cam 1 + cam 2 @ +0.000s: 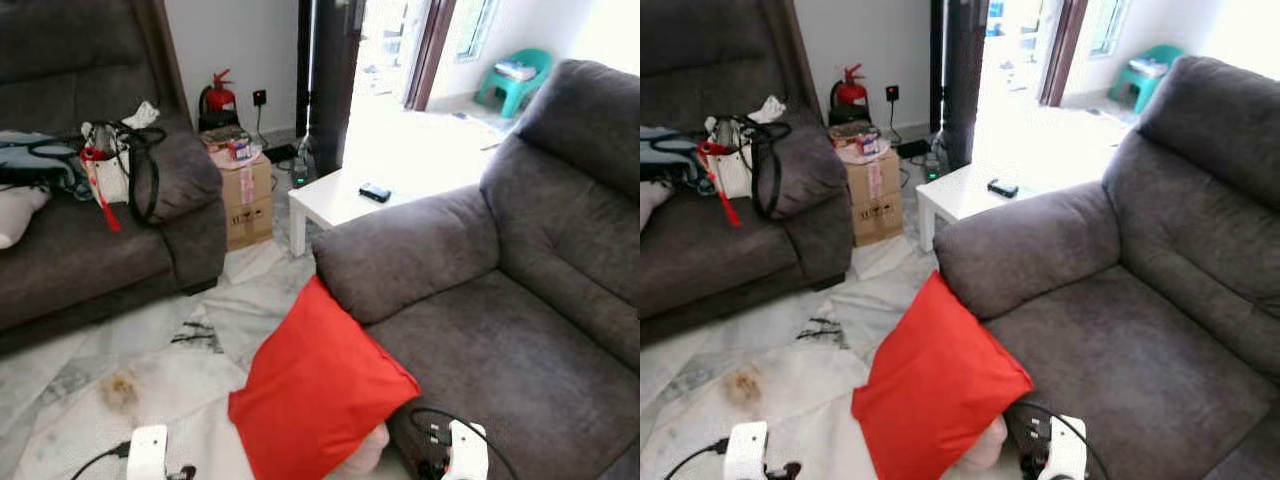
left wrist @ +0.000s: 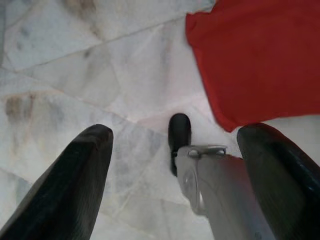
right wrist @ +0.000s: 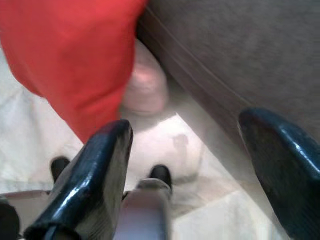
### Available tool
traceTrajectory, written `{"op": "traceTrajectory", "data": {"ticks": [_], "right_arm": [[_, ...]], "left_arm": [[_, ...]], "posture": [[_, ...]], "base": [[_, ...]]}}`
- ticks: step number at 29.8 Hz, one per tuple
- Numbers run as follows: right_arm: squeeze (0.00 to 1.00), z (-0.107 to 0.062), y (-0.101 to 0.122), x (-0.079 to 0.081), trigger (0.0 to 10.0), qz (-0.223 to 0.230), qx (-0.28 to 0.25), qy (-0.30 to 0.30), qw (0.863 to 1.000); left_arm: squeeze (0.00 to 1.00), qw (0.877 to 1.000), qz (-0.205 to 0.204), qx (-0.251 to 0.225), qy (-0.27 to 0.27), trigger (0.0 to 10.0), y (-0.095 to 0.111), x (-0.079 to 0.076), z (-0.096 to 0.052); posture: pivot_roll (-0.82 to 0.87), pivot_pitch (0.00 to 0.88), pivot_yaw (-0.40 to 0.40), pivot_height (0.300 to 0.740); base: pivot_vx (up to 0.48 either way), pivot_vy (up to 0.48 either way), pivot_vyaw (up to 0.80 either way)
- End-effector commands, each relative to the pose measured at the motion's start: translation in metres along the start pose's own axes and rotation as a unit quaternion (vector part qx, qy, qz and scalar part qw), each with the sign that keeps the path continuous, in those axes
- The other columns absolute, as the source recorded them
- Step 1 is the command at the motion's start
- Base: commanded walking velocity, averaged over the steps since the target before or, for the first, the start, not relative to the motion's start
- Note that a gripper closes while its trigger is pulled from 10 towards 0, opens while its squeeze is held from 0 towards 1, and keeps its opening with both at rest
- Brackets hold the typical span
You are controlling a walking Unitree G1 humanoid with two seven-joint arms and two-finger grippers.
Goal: Move the pillow to the sofa from floor
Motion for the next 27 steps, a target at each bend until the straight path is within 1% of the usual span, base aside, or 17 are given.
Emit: {"op": "traceTrajectory", "data": {"ticks": [1, 7, 14, 27], "right_arm": [[0.00, 0.0008, 0.0049, 0.0021, 10.0, -0.003, -0.008, 0.002, 1.000], [0.00, 0.0008, 0.0048, 0.0021, 10.0, -0.001, -0.008, 0.001, 1.000], [0.00, 0.0008, 0.0045, 0.0023, 10.0, 0.013, -0.009, 0.002, 1.000], [0.00, 0.0008, 0.0054, 0.0021, 10.0, 0.021, -0.013, -0.002, 1.000]], "left_arm": [[0.00, 1.000, 0.000, 0.015, 0.002, 10.0, -0.0098, 0.0016, -0.0013], [0.00, 1.000, 0.001, 0.014, 0.001, 10.0, -0.0095, 0.0015, -0.0013], [0.00, 1.000, -0.004, 0.014, 0.001, 10.0, -0.0093, 0.0012, -0.0012], [0.00, 1.000, -0.009, 0.009, -0.007, 10.0, -0.0076, -0.0001, -0.0011]], "posture": [[-0.06, 0.000, -0.030, 0.740], [-0.06, 0.000, -0.030, 0.740], [-0.06, 0.000, -0.030, 0.740], [-0.06, 0.000, -0.025, 0.740]], "base": [[0.000, 0.000, 0.80], [0.000, 0.000, 0.80], [0.000, 0.000, 0.00], [0.000, 0.000, 0.00]]}}
Point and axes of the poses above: a point about 5 cm out from each wrist's last joint towards the gripper, its own z axis pointing out of the wrist towards the gripper, its own y axis along the axis of the wrist's last joint, x = y × z, the point moved 6 cm from there along z, pointing out of the wrist towards the gripper, and after that the axes turned 14 degrees about z, right-handed, at the moved point
